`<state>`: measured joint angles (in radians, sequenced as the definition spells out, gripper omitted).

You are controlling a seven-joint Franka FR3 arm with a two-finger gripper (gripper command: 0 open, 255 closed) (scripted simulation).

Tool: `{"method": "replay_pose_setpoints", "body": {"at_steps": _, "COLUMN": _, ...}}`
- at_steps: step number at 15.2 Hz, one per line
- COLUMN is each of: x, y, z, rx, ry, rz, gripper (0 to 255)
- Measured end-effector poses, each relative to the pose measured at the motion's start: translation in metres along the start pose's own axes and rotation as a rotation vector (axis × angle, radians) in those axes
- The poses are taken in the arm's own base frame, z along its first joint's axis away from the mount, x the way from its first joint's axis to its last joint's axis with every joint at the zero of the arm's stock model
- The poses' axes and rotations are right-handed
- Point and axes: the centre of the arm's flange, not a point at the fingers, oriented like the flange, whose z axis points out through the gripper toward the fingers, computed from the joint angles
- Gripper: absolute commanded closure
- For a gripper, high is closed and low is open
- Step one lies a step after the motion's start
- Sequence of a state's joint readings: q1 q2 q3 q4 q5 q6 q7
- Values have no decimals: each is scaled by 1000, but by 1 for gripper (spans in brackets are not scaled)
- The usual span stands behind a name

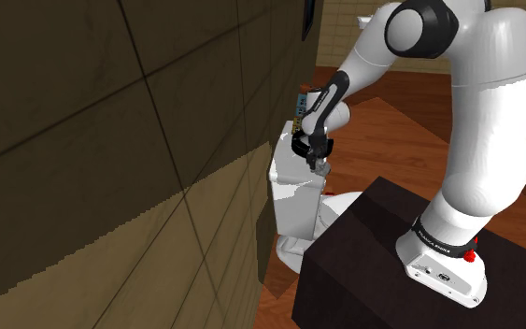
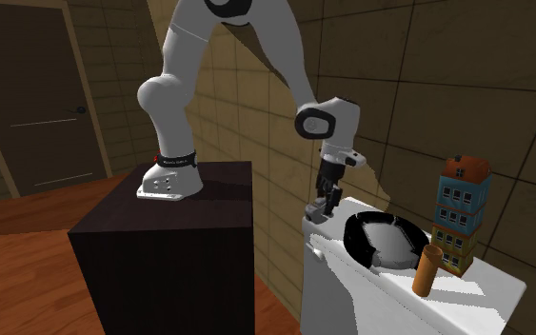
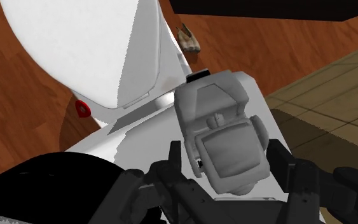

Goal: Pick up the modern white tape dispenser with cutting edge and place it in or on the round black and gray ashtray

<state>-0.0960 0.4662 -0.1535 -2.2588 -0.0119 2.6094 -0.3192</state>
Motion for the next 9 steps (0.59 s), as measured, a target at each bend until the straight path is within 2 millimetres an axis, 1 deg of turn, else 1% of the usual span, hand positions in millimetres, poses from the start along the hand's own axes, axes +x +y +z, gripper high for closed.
{"method": "replay_pose_setpoints", "body": {"at_steps": 9, "x": -7, "y": 2, "z": -46, "rx": 0, "ry": 0, "rz": 0, "gripper": 255}}
